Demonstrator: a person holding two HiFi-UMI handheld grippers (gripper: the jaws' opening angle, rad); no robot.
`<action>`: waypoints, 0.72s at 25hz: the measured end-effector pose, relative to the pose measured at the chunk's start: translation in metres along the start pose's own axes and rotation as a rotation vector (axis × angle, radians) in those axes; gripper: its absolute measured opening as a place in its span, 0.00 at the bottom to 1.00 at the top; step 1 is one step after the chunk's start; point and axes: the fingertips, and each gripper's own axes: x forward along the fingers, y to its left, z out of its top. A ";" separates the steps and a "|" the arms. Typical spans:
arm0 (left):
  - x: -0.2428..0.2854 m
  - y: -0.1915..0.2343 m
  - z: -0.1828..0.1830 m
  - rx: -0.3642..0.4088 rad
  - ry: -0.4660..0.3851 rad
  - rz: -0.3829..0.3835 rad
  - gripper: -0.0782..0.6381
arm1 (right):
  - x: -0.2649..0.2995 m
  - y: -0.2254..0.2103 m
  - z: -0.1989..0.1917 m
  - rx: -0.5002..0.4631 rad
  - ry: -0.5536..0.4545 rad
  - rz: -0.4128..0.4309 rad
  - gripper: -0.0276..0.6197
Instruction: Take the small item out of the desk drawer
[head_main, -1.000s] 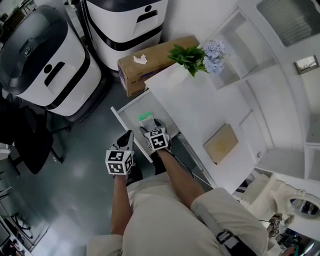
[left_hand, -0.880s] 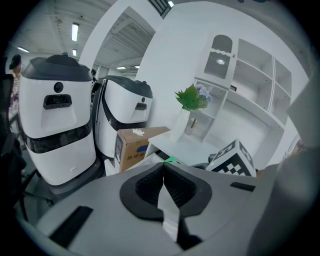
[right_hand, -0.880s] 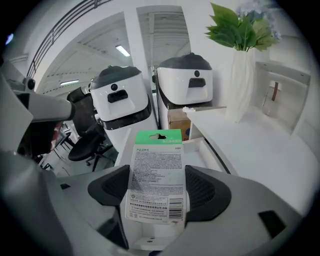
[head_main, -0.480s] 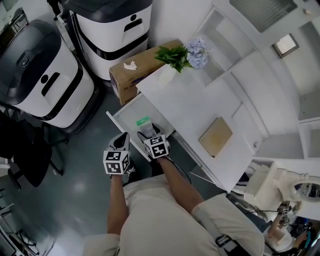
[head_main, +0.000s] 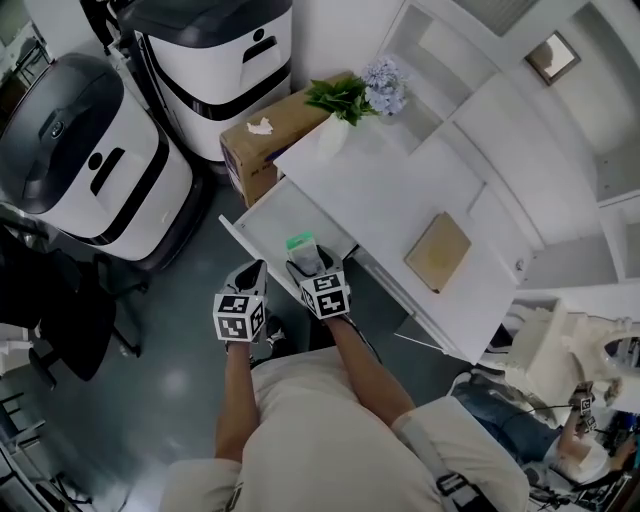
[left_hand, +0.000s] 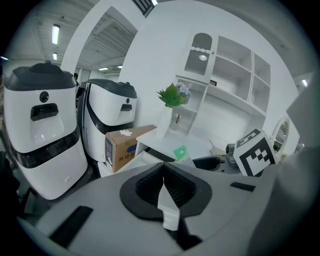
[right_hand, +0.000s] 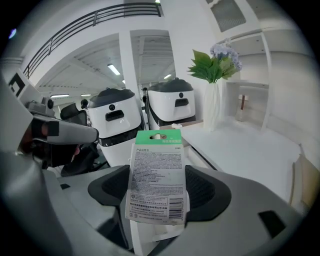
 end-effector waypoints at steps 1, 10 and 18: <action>-0.001 -0.002 -0.001 0.005 -0.003 -0.007 0.13 | -0.004 0.003 -0.004 0.007 -0.009 -0.002 0.61; -0.015 -0.014 -0.016 0.050 0.009 -0.054 0.13 | -0.025 0.008 -0.017 0.038 -0.066 -0.067 0.61; -0.021 -0.021 -0.013 0.085 0.005 -0.084 0.13 | -0.041 0.002 -0.011 0.048 -0.101 -0.116 0.61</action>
